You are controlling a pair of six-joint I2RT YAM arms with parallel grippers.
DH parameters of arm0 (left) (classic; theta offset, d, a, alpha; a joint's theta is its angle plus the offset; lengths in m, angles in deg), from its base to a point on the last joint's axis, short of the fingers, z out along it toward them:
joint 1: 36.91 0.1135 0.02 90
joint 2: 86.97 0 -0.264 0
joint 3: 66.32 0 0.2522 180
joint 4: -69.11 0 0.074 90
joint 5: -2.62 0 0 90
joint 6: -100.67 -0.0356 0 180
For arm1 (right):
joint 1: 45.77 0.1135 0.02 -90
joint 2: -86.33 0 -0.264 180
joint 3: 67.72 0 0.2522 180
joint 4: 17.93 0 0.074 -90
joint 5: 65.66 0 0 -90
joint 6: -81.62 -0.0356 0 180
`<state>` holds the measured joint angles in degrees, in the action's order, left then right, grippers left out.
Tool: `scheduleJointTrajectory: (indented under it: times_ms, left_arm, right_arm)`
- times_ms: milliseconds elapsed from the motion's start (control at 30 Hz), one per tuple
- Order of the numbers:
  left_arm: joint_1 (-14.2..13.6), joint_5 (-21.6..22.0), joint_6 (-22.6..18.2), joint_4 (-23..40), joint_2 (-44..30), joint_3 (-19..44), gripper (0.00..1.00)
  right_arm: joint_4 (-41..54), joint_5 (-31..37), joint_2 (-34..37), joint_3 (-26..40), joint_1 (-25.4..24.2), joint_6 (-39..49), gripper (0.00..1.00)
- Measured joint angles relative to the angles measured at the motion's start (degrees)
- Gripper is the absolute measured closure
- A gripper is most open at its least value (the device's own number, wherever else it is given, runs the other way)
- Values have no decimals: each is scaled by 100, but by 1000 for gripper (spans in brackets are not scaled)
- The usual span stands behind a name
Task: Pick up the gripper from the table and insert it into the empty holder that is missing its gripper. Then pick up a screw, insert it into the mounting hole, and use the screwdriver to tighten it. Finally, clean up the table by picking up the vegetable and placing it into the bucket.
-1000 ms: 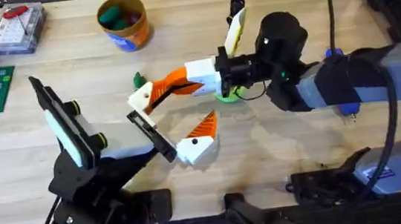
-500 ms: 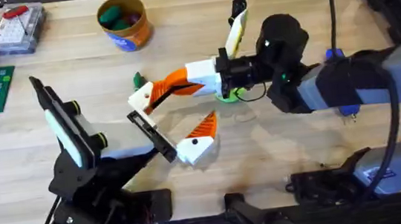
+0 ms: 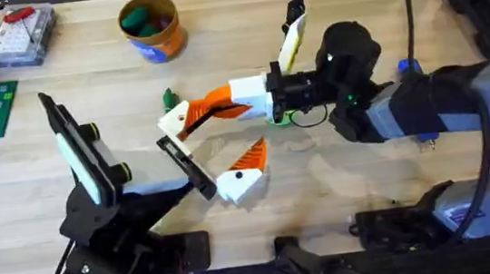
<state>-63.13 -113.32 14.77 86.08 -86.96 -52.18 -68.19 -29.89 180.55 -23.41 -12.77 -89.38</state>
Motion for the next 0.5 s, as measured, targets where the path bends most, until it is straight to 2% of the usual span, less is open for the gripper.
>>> scheduleJointTrajectory:
  times_ms: [500]
  left_arm:
    - [0,-11,2,0,0,0,10]
  right_arm:
    - [-4,38,-9,-20,11,0,995]
